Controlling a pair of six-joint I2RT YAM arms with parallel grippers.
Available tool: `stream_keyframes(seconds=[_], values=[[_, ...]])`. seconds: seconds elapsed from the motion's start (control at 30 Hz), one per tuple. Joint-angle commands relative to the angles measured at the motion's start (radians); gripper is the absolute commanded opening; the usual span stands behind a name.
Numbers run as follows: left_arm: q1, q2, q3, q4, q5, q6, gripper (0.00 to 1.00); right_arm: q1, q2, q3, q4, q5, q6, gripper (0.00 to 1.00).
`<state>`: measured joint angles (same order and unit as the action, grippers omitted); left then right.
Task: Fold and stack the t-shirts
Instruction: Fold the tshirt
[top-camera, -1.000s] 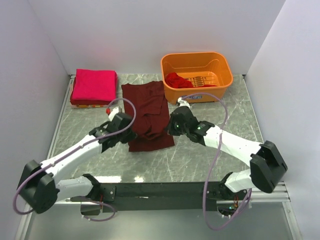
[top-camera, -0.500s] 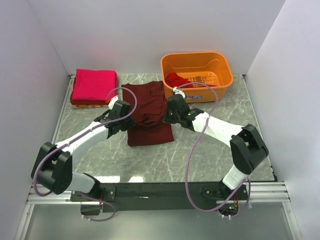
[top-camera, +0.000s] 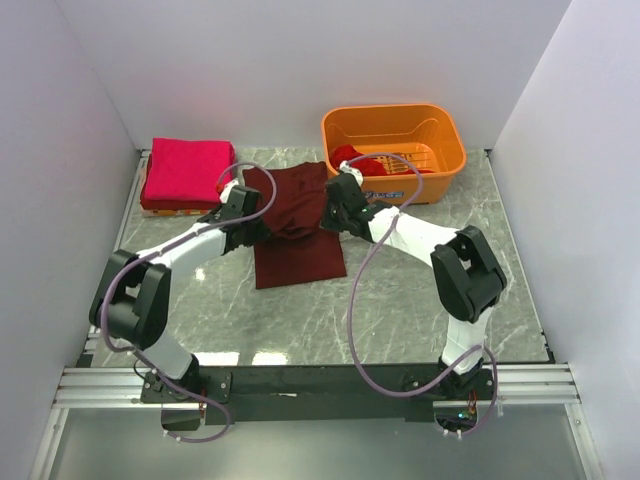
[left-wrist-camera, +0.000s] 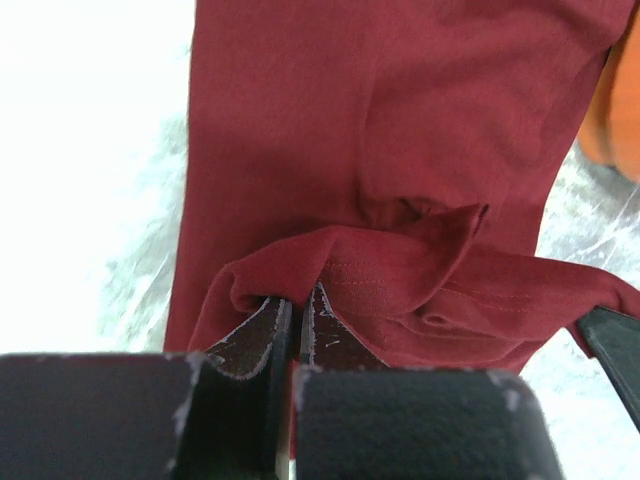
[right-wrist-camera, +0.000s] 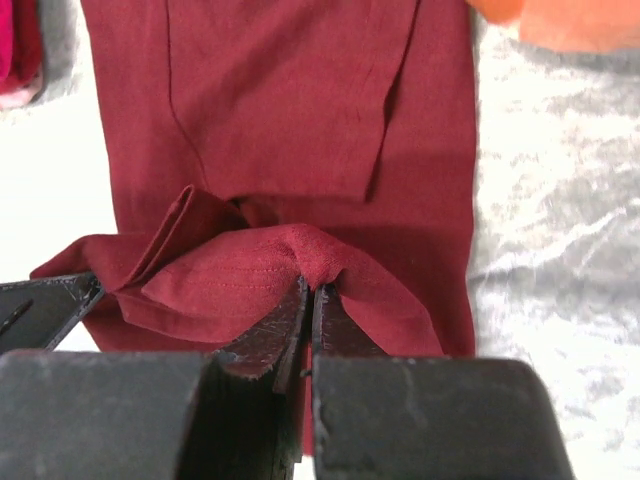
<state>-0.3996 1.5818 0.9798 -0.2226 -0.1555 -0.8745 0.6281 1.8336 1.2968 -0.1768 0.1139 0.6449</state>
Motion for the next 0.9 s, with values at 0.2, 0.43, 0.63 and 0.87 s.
stream_keyframes(seconds=[0.2,0.43,0.63,0.87], values=[[0.025,0.084,0.125,-0.027,-0.044,0.011,0.41,-0.028,0.092,0.151,-0.064,0.001,-0.005,0.3],[0.025,0.029,0.129,-0.05,-0.061,0.016,0.99,-0.025,0.009,0.09,-0.047,-0.005,-0.004,0.6],[0.025,-0.081,0.042,-0.052,-0.003,0.04,0.99,-0.027,-0.111,-0.086,-0.007,-0.055,0.01,0.61],[0.022,-0.252,-0.234,0.002,0.146,0.026,1.0,-0.025,-0.215,-0.284,0.014,-0.134,0.015,0.62]])
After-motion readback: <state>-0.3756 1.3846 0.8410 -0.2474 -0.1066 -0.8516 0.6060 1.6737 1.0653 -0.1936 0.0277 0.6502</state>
